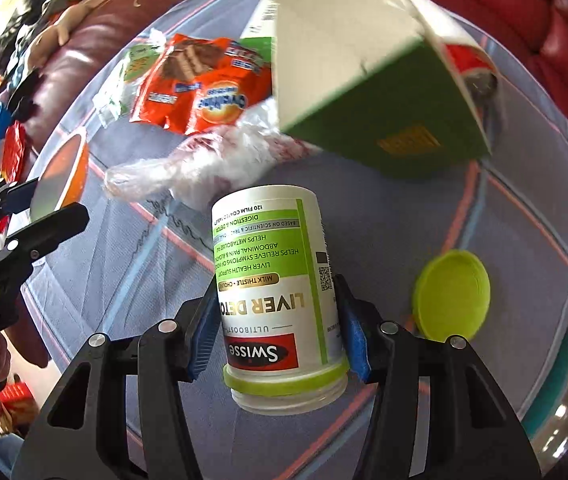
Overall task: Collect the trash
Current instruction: 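Grasp the clear plastic container with the left tool while the right tool grasps the Swisse bottle, then carry the Swisse bottle over the teal bin and open the right tool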
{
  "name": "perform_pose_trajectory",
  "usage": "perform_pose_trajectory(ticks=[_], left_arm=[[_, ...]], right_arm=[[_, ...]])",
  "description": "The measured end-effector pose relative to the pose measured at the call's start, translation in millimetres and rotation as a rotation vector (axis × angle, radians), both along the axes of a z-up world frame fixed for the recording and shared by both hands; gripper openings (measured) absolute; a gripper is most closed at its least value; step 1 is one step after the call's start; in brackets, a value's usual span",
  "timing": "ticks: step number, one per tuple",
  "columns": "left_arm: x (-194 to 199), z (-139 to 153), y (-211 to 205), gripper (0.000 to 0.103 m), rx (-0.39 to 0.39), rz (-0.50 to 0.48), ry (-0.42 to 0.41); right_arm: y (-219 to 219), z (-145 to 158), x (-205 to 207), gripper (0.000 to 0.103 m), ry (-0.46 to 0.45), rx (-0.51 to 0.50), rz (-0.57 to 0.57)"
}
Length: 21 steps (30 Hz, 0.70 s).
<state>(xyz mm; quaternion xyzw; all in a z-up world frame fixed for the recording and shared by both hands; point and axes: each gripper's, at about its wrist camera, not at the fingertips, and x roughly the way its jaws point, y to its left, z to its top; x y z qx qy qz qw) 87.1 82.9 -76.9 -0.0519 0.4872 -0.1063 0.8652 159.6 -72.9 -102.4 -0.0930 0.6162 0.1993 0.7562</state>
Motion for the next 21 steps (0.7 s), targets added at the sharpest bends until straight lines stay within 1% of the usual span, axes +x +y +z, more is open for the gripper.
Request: perform_pose_trajectory(ticks=[6, 8, 13, 21], left_arm=[[-4.7, 7.7, -19.5, 0.050, 0.004, -0.034, -0.013], [-8.3, 11.7, -29.5, 0.050, 0.013, -0.054, -0.023], [-16.7, 22.6, -50.2, 0.050, 0.035, -0.092, -0.045], [-28.4, 44.2, -87.3, 0.050, 0.080, -0.150, -0.085]], right_arm=[[-32.4, 16.0, -23.2, 0.054, -0.019, 0.038, -0.070], [-36.7, 22.8, -30.0, 0.054, -0.030, 0.056, -0.088], [-65.2, 40.8, -48.1, 0.054, -0.059, 0.108, -0.148], [-106.7, 53.3, -66.1, 0.054, -0.087, 0.174, -0.237]])
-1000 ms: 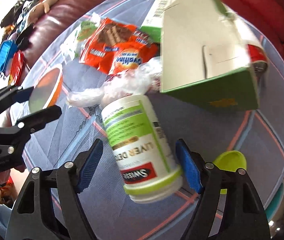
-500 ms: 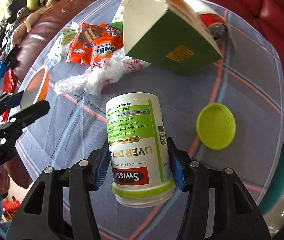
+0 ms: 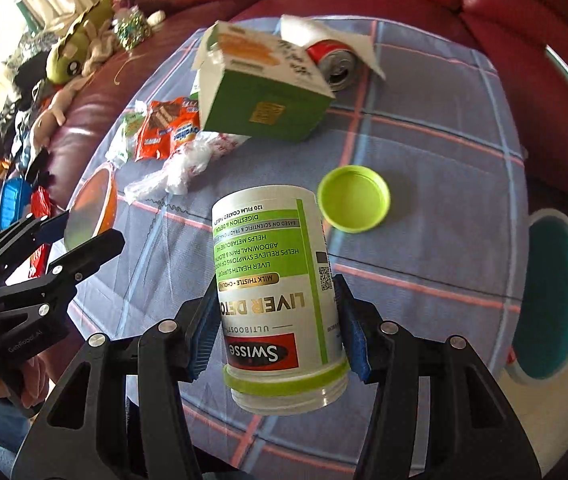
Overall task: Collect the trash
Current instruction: 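Carry the Swisse bottle over the teal bin and open the right tool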
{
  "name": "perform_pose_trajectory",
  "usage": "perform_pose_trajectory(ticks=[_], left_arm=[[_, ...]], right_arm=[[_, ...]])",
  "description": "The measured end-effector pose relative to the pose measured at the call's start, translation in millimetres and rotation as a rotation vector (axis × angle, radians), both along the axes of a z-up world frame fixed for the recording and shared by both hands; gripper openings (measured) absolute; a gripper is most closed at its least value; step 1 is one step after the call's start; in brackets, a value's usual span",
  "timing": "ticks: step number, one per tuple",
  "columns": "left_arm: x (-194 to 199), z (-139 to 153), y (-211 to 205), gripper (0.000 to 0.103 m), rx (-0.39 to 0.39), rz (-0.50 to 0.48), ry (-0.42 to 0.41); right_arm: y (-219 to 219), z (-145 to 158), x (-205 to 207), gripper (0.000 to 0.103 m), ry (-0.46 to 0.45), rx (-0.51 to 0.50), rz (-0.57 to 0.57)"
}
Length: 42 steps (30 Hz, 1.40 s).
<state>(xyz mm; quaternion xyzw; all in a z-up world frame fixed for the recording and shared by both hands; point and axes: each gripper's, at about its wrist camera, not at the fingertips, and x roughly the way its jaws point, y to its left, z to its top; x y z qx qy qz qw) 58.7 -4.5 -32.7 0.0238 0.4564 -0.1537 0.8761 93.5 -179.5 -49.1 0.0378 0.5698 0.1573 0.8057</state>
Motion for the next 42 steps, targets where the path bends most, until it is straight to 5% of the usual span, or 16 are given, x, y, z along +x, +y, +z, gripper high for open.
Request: perform_pose_trajectory(ticks=[8, 20, 31, 42], left_arm=[[-7.6, 20.2, -46.4, 0.050, 0.034, -0.078, -0.043], [4.7, 34.9, -173.0, 0.050, 0.053, -0.307, -0.060], [20.0, 13.0, -279.0, 0.050, 0.069, -0.468, -0.011], [42.5, -11.0, -333.8, 0.050, 0.112, -0.537, 0.017]], right_arm=[[-44.5, 19.7, -15.6, 0.054, -0.053, 0.032, -0.087], [-189.4, 50.0, -43.0, 0.054, -0.152, 0.074, -0.362], [-299.3, 6.7, -47.2, 0.054, -0.079, 0.017, -0.584], [-332.2, -47.9, -28.3, 0.055, 0.022, 0.025, -0.633]])
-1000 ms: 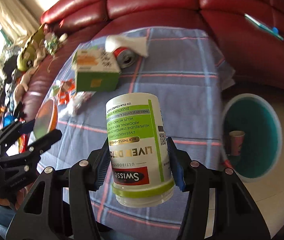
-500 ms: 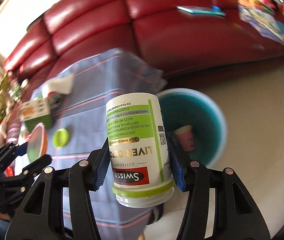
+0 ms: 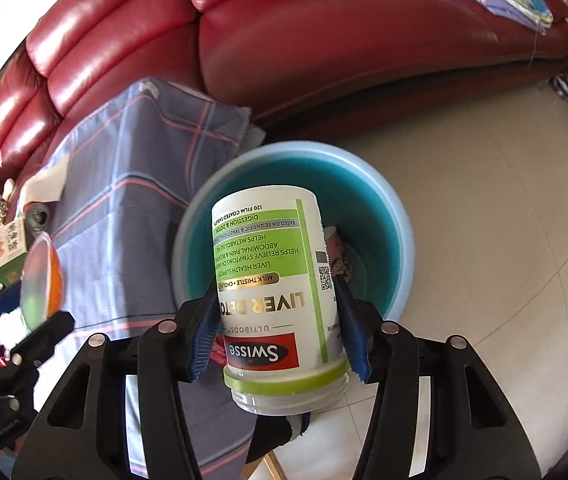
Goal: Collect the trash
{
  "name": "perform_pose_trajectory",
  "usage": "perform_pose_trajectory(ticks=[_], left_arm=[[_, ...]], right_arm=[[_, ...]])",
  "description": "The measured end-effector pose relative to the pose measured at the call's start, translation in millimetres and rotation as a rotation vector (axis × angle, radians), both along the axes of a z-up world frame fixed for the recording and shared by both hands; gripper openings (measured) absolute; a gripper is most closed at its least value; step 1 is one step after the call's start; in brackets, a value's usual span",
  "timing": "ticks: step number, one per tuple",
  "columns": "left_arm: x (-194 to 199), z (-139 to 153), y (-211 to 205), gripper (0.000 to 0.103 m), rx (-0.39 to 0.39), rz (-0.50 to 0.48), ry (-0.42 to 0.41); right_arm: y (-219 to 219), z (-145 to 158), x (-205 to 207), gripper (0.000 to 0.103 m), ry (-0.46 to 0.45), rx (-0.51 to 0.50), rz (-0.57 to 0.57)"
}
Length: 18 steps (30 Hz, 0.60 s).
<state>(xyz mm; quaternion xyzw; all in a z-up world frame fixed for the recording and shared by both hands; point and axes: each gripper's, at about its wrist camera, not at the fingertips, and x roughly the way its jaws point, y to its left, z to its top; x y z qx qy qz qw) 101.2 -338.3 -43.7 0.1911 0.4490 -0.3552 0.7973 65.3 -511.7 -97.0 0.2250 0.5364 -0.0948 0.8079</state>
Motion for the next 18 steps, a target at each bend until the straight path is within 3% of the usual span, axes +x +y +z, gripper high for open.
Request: perform_pose_trajectory(ticks=[8, 14, 18], left_arm=[[11.6, -19.1, -16.9, 0.050, 0.004, -0.013, 0.039], [14.5, -29.8, -29.8, 0.050, 0.006, -0.036, 0.059], [16.0, -34.4, -36.7, 0.050, 0.005, -0.045, 0.069]], right_arm=[[-6.4, -25.0, 9.3, 0.056, 0.052, 0.027, -0.013], [-11.8, -28.4, 8.8, 0.063, 0.061, 0.053, -0.051], [-15.2, -22.9, 4.9, 0.076, 0.055, 0.019, -0.061]])
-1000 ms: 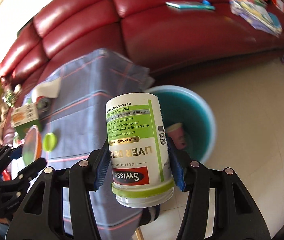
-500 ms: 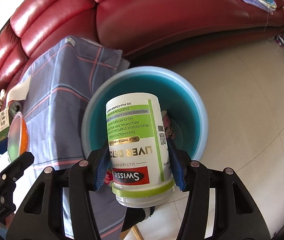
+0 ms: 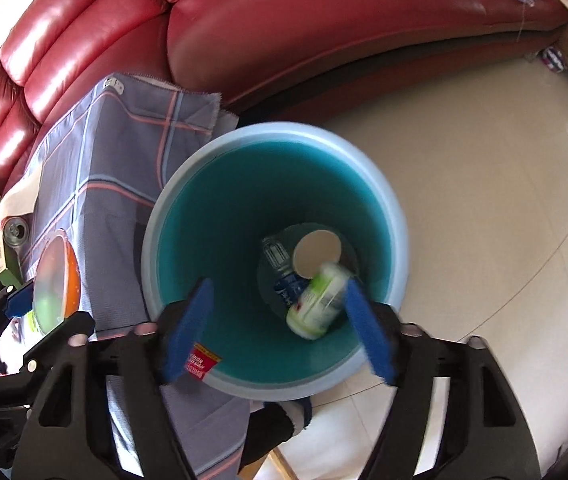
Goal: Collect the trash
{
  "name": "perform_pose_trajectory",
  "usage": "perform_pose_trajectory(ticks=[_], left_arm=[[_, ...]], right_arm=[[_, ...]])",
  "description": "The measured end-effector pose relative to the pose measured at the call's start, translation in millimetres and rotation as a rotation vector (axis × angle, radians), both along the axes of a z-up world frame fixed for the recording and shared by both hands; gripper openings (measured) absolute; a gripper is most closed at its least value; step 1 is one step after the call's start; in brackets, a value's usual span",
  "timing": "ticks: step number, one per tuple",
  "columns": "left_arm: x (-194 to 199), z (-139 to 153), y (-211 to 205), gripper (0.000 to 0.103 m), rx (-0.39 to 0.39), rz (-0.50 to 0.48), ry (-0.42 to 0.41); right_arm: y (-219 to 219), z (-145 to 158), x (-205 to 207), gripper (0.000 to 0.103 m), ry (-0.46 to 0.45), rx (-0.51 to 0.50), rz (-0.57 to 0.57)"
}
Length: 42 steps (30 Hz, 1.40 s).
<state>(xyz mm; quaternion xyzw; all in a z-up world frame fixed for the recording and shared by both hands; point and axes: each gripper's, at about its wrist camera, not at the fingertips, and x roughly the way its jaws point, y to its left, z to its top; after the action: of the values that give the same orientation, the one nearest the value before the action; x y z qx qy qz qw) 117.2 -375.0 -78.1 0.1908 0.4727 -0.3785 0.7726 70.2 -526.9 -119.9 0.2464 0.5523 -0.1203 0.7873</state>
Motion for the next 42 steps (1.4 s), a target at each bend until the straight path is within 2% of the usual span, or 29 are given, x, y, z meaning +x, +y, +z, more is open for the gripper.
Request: perform_pose_trajectory(ticks=[2, 3, 8, 10, 12, 17, 23, 28, 34, 42], left_arm=[[1.2, -3.5, -3.8, 0.050, 0.002, -0.001, 0.008], [2.0, -4.7, -5.2, 0.050, 0.003, -0.001, 0.012], [3.2, -12.2, -14.5, 0.053, 0.008, -0.004, 0.029], [1.2, -11.9, -17.3, 0.081, 0.011, -0.003, 0.012], [-1.5, -8.5, -18.0, 0.088, 0.000, 0.006, -0.015], [-1.9, -7.2, -16.8, 0.091, 0.002, 0.013, -0.014], [2.8, -7.3, 1.4, 0.092, -0.001, 0.064, 0.021], [0.8, -1.2, 16.1, 0.092, -0.006, 0.091, 0.015], [-4.3, 12.7, 38.8, 0.092, -0.024, 0.125, -0.003], [-14.3, 33.3, 91.2, 0.092, -0.068, 0.200, -0.011]], right_arm=[[-0.7, 3.7, -1.4, 0.081, -0.003, -0.014, -0.004], [-1.1, 5.9, -2.1, 0.089, -0.004, -0.019, -0.006], [-3.4, 18.1, -3.6, 0.097, -0.018, -0.039, -0.015], [-3.4, 22.7, -3.9, 0.098, -0.019, -0.052, -0.019], [-3.2, 26.4, -4.2, 0.099, -0.022, -0.069, -0.020], [-4.0, 29.4, -5.9, 0.099, -0.020, -0.069, -0.024], [-0.6, 27.2, -5.2, 0.099, 0.002, -0.067, -0.022], [8.1, 29.1, -5.2, 0.099, 0.014, -0.074, -0.009], [28.3, 41.8, -5.7, 0.099, 0.016, -0.093, 0.024], [68.2, 61.9, -3.4, 0.099, 0.001, -0.106, 0.080]])
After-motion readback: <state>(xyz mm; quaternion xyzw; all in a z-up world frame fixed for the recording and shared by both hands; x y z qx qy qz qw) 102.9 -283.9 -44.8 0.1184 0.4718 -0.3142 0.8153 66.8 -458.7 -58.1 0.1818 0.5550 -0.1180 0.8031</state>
